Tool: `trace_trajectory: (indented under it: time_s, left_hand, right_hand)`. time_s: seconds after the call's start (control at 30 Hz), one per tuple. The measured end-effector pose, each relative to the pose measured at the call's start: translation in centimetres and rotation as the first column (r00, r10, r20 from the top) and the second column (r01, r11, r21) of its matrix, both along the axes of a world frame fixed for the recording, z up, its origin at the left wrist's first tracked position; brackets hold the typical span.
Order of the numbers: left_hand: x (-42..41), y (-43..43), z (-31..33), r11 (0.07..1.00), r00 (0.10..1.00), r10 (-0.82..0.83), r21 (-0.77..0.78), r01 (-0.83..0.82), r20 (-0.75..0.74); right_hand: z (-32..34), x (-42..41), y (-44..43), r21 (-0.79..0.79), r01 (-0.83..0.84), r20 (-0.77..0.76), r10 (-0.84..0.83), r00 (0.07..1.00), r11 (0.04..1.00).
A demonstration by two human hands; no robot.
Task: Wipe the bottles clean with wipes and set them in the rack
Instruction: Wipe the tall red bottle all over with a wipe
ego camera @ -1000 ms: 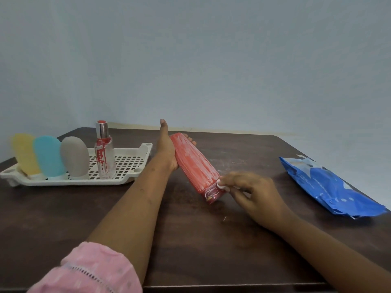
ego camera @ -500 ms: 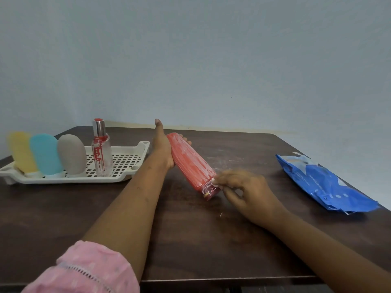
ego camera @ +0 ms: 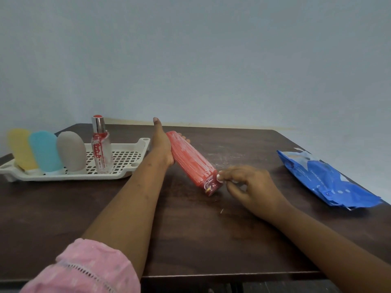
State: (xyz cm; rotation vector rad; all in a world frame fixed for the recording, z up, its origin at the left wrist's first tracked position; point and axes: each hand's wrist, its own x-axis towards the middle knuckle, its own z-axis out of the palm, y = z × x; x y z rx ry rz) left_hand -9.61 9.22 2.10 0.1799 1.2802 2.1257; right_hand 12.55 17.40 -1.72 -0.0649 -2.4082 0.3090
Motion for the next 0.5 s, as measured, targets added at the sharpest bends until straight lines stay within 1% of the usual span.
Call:
trace_trajectory:
  time_s: [0.1, 0.13, 0.27, 0.4, 0.5]
  left_hand:
    - [-0.14, 0.07, -0.08, 1.0, 1.0, 0.001, 0.001, -0.001, 0.006]
    - [-0.18, 0.12, -0.1, 1.0, 1.0, 0.002, 0.002, -0.002, 0.01]
    - [-0.15, 0.17, -0.15, 1.0, 0.999, 0.025, 0.004, -0.025, 0.023]
    - [-0.22, 0.26, -0.21, 1.0, 0.999, 0.024, -0.001, -0.024, 0.027]
    - [-0.17, 0.27, -0.06, 1.0, 0.999, 0.028, 0.003, -0.028, 0.029]
  right_hand:
    - [-0.15, 0.05, -0.94, 0.127, -0.075, 0.016, 0.074, 0.997, 0.989]
    - [-0.16, 0.19, -1.01, 0.143, -0.09, 0.021, 0.088, 0.996, 0.986]
    - [0.21, 0.12, -0.6, 0.06, -0.047, -0.004, 0.047, 0.999, 0.997]
    - [-0.15, 0.04, -0.8, 0.153, -0.078, 0.032, 0.074, 0.997, 0.985]
    - [-0.07, 0.23, -0.34, 0.109, -0.06, 0.018, 0.058, 0.998, 0.992]
